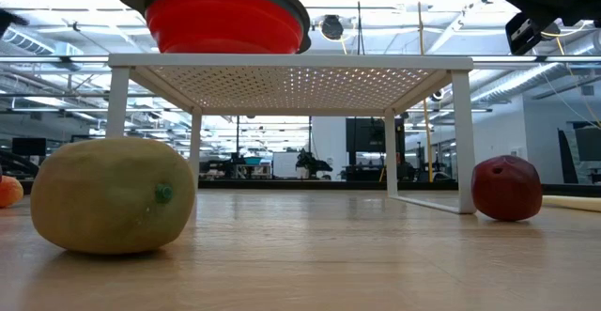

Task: Pick & Place Fruit
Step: Put the brown kiwi into the red strainer bowl on the shelf

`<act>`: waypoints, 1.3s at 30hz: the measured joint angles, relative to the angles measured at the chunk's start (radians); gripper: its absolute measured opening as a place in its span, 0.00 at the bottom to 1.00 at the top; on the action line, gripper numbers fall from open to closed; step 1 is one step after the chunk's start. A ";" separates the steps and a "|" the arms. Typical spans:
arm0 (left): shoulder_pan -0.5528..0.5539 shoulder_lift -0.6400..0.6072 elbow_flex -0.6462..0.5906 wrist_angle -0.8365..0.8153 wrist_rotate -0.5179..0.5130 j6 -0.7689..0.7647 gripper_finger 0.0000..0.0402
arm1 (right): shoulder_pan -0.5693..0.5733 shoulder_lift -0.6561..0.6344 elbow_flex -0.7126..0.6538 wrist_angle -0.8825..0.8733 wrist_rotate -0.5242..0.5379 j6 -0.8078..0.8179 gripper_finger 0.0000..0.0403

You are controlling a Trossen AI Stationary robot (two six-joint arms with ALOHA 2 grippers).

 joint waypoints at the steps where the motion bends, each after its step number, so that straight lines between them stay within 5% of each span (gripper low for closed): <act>1: 0.000 -0.021 0.000 -0.001 -0.011 0.000 0.46 | 0.000 0.000 0.000 0.000 0.000 0.000 0.00; 13: 0.001 -0.254 0.058 0.006 -0.188 0.060 0.44 | 0.000 0.000 0.000 -0.002 0.000 -0.007 0.00; 25: 0.003 -0.304 0.149 0.168 -0.372 0.212 0.43 | 0.000 0.000 0.000 -0.004 0.000 -0.007 0.00; 32: 0.003 -0.304 0.152 0.435 -0.596 0.501 0.43 | 0.000 0.000 0.000 -0.004 0.000 -0.008 0.00; 39: 0.003 -0.304 0.152 0.735 -0.786 0.968 0.44 | 0.000 0.000 0.000 -0.003 0.000 -0.008 0.00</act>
